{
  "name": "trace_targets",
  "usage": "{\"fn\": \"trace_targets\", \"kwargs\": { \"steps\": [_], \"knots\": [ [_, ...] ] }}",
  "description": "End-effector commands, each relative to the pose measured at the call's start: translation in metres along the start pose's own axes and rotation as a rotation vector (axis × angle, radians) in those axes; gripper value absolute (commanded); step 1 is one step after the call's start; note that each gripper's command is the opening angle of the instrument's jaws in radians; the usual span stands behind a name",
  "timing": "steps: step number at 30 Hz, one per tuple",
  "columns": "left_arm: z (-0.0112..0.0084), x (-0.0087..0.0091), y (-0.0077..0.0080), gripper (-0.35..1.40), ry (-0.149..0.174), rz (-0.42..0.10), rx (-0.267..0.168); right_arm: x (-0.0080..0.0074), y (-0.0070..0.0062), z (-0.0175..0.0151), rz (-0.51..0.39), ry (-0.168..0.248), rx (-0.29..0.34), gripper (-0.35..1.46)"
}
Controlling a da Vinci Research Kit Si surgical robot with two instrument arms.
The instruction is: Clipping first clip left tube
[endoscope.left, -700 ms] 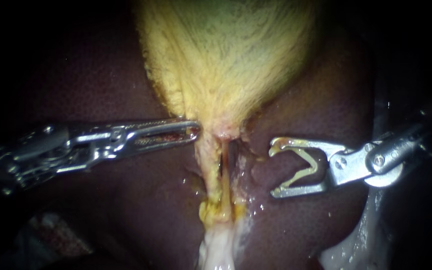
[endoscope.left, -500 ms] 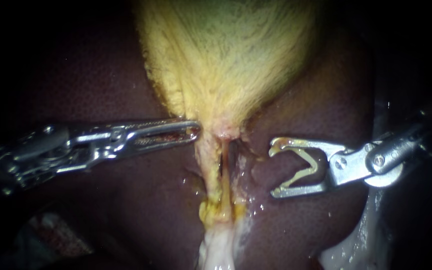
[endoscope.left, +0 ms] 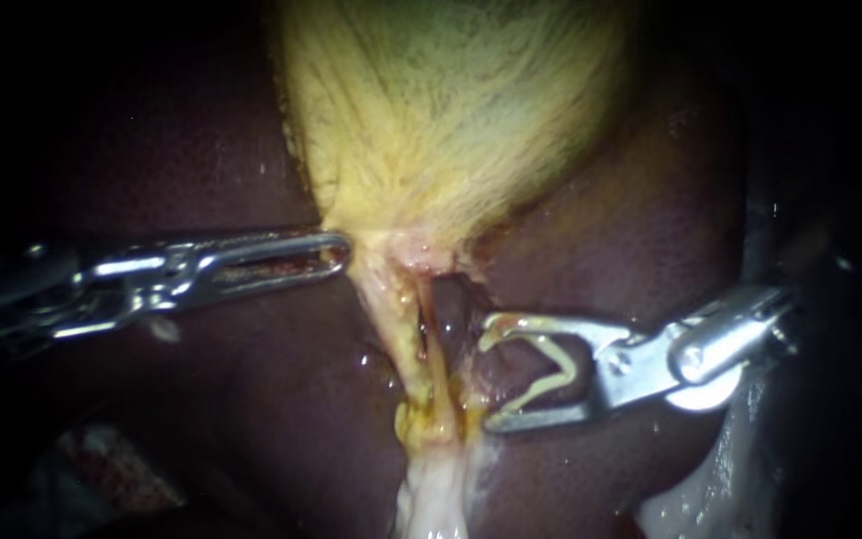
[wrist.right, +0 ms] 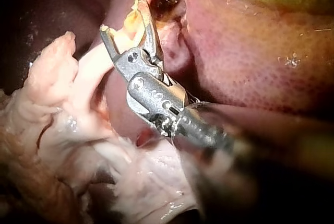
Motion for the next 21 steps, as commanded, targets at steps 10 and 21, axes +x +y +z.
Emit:
{"fn": "trace_targets", "kwargs": {
  "steps": [10,21],
  "knots": [
    [-0.0003,0.0001,-0.0005,-0.35,-0.002,-0.001,-0.003,-0.0007,0.0010,0.0039,0.022,0.000,0.011,0.60],
    [-0.0008,0.0001,-0.0012,-0.35,0.001,-0.003,-0.006,-0.0042,0.0042,0.0046,0.023,-0.012,-0.011,0.58]
  ]
}}
